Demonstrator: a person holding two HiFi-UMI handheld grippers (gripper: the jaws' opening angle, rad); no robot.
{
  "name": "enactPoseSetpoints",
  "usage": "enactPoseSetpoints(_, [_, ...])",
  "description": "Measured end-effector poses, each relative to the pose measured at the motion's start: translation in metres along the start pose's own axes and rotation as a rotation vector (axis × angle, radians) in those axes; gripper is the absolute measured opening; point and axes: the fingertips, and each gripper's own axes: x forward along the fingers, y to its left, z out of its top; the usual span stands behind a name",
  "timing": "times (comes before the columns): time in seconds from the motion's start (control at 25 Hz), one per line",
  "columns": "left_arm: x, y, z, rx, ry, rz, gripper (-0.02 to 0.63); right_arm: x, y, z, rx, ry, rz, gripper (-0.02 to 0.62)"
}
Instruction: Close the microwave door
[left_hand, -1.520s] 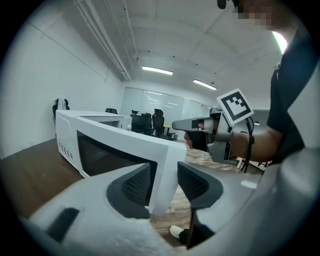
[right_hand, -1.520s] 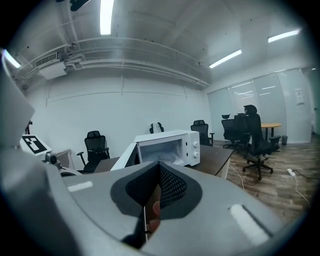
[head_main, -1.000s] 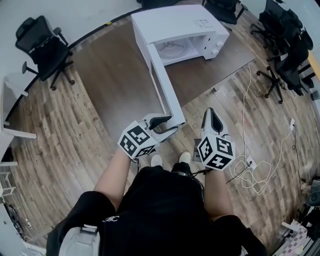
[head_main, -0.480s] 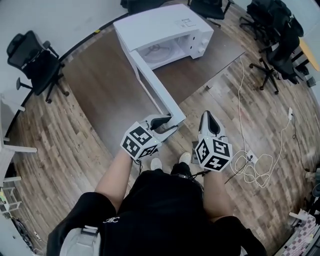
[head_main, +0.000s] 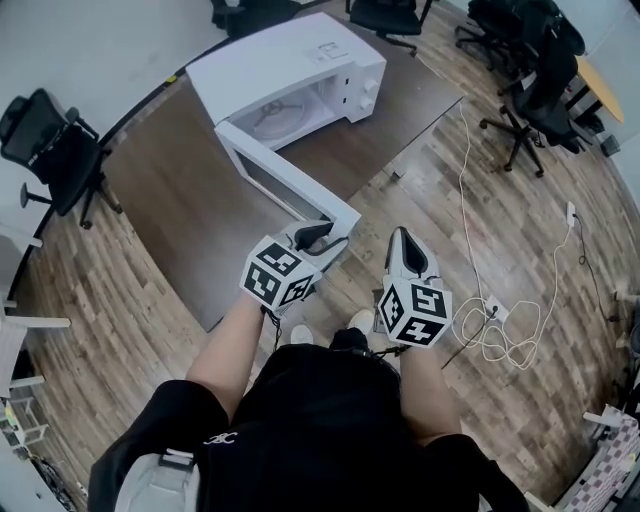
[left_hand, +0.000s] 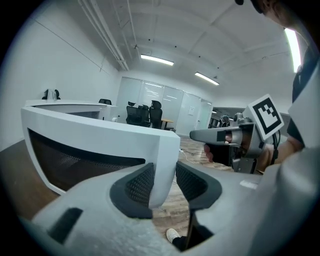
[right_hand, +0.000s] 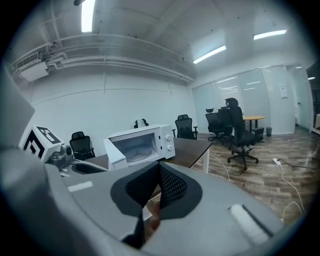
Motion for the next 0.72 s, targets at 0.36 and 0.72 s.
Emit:
enactPoseSetpoints(0.36, [0.053, 0.021, 0.031, -0.066, -0.059, 0.138, 0.153, 0.026, -0.034, 0.016, -0.007, -0.005, 0.034, 0.009])
enactPoseSetpoints(0.72, [0.090, 0.042, 0.057, -0.118, -0.101, 0.251, 0.153, 0.054, -0.056, 0.035, -0.032, -0.009, 0.103, 0.009])
